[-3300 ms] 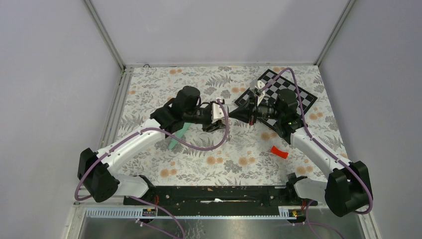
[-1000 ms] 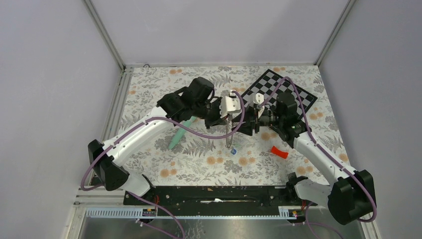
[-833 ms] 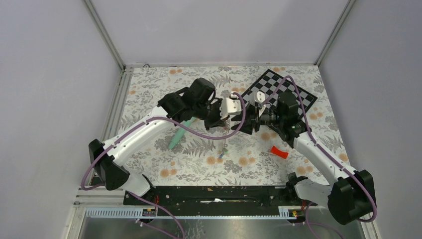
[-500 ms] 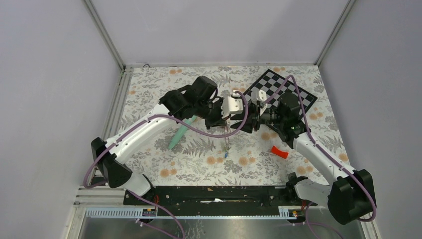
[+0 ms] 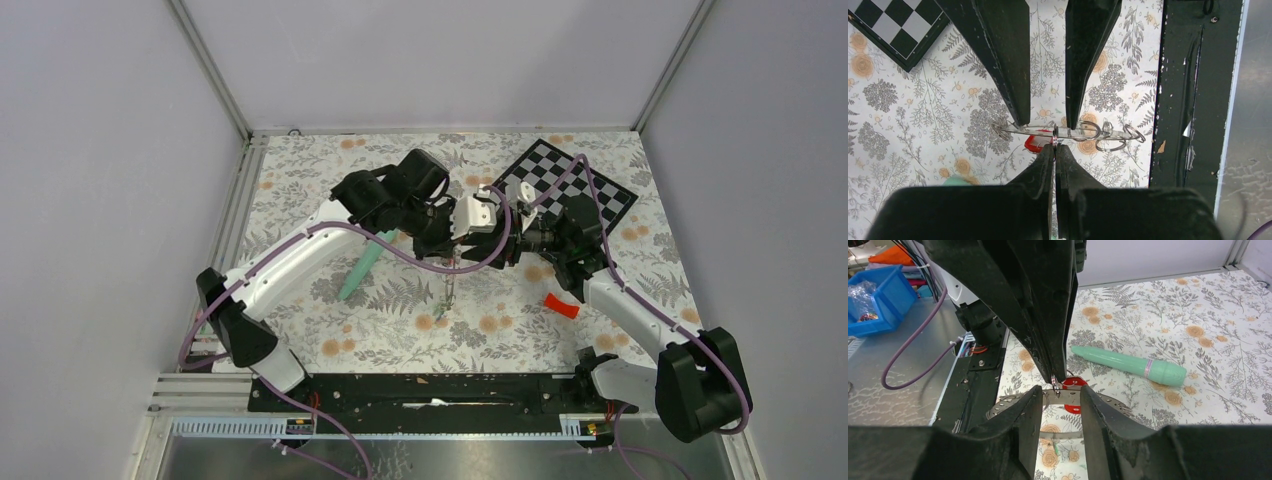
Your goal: Put the keys on the keyring
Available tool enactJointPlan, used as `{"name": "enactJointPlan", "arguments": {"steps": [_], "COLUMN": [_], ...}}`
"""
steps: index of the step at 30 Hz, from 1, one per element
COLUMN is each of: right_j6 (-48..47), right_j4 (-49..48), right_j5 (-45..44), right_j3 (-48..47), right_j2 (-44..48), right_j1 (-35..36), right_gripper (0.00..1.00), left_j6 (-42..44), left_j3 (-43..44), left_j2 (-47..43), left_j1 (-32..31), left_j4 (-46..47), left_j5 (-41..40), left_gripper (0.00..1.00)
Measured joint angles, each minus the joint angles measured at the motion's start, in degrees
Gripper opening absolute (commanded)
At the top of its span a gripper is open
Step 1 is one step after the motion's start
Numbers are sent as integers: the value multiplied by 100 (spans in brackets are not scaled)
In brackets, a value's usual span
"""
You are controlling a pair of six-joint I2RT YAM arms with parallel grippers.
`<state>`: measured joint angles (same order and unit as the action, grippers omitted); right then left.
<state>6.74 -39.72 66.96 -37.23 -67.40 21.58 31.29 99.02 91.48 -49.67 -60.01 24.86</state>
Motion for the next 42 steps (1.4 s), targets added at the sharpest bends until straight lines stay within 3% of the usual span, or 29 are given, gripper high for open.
{"name": "enactJointPlan", "arguments": {"steps": [14,42], "right_j6": [306,413], "right_j4": [-446,-636], "right_j5": [4,-2], "right_j3": [146,260], "right_j2": [-87,-125], "right_j1": [0,0], "right_gripper": [39,29], "left_j6": [15,-181], "left_j3": [249,321], "left_j2": [205,319], "left_j1": [-11,-17], "left_j4": [-339,-98], "left_j5": [-109,11], "left_gripper": [0,0]}}
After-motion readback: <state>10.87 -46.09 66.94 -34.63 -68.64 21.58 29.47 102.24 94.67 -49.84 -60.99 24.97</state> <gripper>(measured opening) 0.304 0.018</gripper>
